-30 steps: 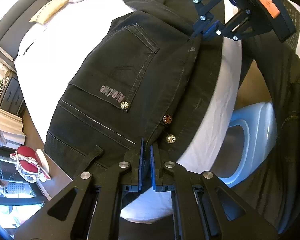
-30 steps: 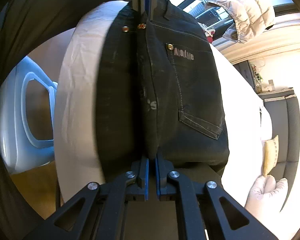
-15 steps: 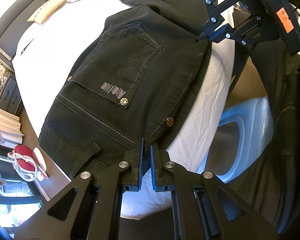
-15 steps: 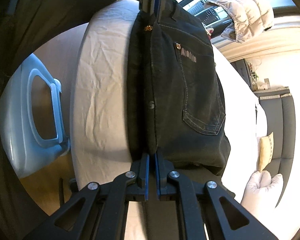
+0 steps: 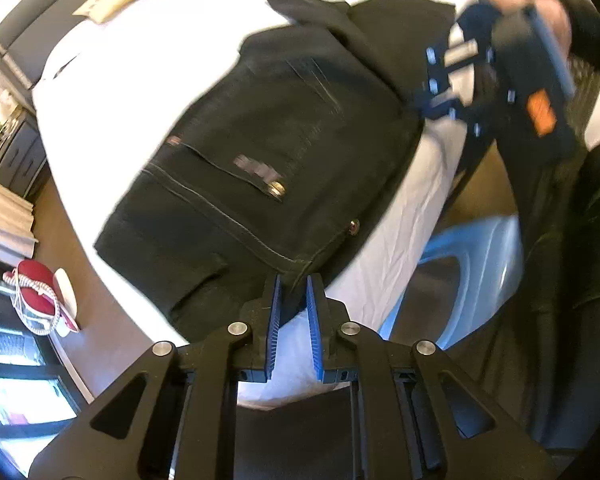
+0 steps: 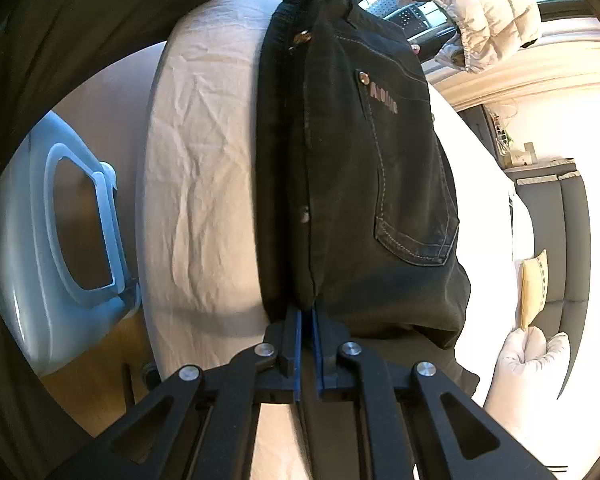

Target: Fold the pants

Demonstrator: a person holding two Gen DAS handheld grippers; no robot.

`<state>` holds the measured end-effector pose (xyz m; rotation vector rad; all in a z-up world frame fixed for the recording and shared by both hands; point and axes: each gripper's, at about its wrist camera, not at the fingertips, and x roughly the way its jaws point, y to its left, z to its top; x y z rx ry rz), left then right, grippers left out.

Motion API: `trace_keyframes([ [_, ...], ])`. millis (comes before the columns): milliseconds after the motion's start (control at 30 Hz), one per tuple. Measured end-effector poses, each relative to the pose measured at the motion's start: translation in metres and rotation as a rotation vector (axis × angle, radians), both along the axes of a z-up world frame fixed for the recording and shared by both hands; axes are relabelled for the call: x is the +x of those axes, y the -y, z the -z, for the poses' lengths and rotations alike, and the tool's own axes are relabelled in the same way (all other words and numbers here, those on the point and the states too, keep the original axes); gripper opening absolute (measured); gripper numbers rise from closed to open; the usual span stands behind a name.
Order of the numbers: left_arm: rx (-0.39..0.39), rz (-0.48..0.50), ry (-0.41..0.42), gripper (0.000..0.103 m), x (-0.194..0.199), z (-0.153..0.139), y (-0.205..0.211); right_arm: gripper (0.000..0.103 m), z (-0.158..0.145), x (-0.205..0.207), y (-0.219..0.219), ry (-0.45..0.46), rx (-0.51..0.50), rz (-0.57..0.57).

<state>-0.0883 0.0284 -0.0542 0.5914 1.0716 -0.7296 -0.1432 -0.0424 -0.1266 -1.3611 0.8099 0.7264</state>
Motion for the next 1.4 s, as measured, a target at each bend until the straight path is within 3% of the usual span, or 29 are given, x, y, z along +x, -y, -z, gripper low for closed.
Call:
trace_keyframes([
  [200, -0.229, -0.070, 0.039, 0.012, 0.031, -0.043, 0.028, 0.009, 0.001, -0.001, 0.000, 0.007, 0.003, 0.009],
  [267, -0.256, -0.075, 0.036, 0.012, 0.038, -0.042, 0.047, 0.009, 0.001, -0.001, 0.000, 0.011, 0.003, 0.012],
  [433, -0.210, -0.068, 0.004, 0.012, 0.056, -0.012, 0.095, 0.009, 0.002, -0.001, 0.000, 0.019, 0.017, 0.031],
  [567, -0.187, -0.189, -0.130, 0.012, 0.072, 0.048, 0.095, 0.009, 0.003, -0.003, 0.002, 0.028, 0.032, 0.038],
  [600, -0.227, -0.205, -0.126, 0.012, 0.071, 0.053, 0.090, 0.009, 0.003, -0.003, 0.004, 0.029, 0.038, 0.043],
  [667, -0.262, -0.234, -0.125, 0.012, 0.070, 0.053, 0.084, 0.010, 0.003, -0.004, 0.006, 0.040, 0.057, 0.050],
  [767, -0.235, -0.239, -0.125, 0.012, 0.068, 0.048, 0.087, 0.010, 0.004, -0.004, 0.007, 0.055, 0.075, 0.064],
  [900, -0.306, -0.261, -0.108, 0.012, 0.076, 0.023, 0.089, 0.010, 0.004, -0.005, 0.008, 0.068, 0.091, 0.077],
  [1033, -0.211, -0.285, -0.131, 0.012, 0.083, 0.051, 0.101, 0.011, 0.003, -0.006, 0.010, 0.079, 0.106, 0.087],
  [1133, -0.275, -0.316, -0.109, 0.012, 0.082, 0.053, 0.098, 0.015, 0.001, -0.008, 0.013, 0.086, 0.131, 0.116],
  [1233, -0.285, -0.349, -0.115, 0.012, 0.082, 0.051, 0.097, 0.037, -0.012, -0.005, 0.021, 0.075, 0.193, 0.187],
  [1267, -0.283, -0.356, -0.108, 0.012, 0.082, 0.051, 0.099, 0.066, -0.018, -0.003, 0.024, 0.063, 0.218, 0.215],
  [1300, -0.284, -0.365, -0.106, 0.012, 0.083, 0.051, 0.101, 0.084, -0.025, 0.000, 0.029, 0.030, 0.249, 0.245],
  [1400, -0.297, -0.388, -0.111, 0.012, 0.084, 0.047, 0.103, 0.084, -0.047, 0.004, 0.044, 0.003, 0.348, 0.308],
])
